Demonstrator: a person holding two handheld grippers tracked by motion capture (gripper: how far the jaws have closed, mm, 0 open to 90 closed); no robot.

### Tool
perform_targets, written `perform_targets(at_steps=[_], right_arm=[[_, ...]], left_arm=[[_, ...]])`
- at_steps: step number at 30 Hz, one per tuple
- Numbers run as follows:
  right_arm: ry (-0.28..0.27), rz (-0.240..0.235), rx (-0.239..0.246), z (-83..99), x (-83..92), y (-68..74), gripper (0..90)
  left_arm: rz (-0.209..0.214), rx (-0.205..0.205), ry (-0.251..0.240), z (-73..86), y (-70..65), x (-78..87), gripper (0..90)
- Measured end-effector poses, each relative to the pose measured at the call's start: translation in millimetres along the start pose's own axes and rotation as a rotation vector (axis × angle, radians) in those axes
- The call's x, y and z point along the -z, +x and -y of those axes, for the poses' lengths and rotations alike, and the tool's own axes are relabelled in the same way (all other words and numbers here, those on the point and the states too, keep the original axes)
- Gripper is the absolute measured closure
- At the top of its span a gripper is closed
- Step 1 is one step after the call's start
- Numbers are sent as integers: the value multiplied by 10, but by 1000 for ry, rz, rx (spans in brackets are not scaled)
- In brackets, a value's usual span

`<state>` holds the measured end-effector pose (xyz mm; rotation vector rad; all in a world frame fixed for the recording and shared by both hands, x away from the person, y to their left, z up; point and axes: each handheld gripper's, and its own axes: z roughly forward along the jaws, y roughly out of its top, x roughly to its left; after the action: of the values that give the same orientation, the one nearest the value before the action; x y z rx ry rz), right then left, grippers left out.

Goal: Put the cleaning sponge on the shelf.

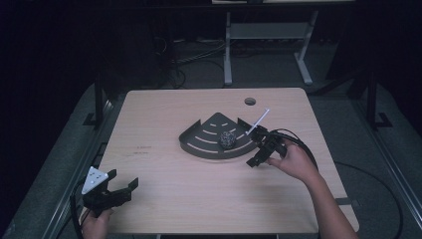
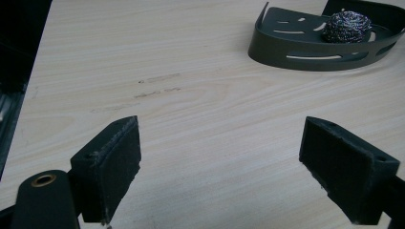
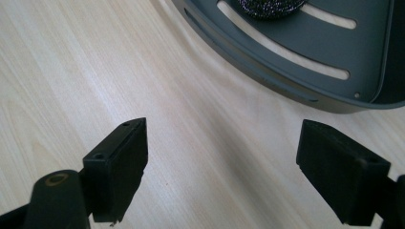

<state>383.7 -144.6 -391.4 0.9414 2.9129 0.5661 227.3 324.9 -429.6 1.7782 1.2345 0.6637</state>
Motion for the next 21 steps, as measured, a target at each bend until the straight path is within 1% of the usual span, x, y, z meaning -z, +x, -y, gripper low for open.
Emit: perform_targets(at_steps=[2, 4, 13, 16, 21], right_arm=[[5, 3, 2, 19, 0, 3, 176], [-3, -1, 0, 44, 2, 8, 177], [-3, -3, -11, 175, -10, 15, 177], [-12, -2, -17, 225, -3, 13, 177], [-10, 0, -30, 319, 4, 14, 178]], left_arm=[[0, 0, -1, 0, -3, -1, 133], [1, -3, 3, 0, -2, 0, 134], [1, -5, 5, 1, -5, -4, 133], [2, -6, 5, 0, -11, -7, 133], [2, -6, 4, 1, -19, -11, 133]])
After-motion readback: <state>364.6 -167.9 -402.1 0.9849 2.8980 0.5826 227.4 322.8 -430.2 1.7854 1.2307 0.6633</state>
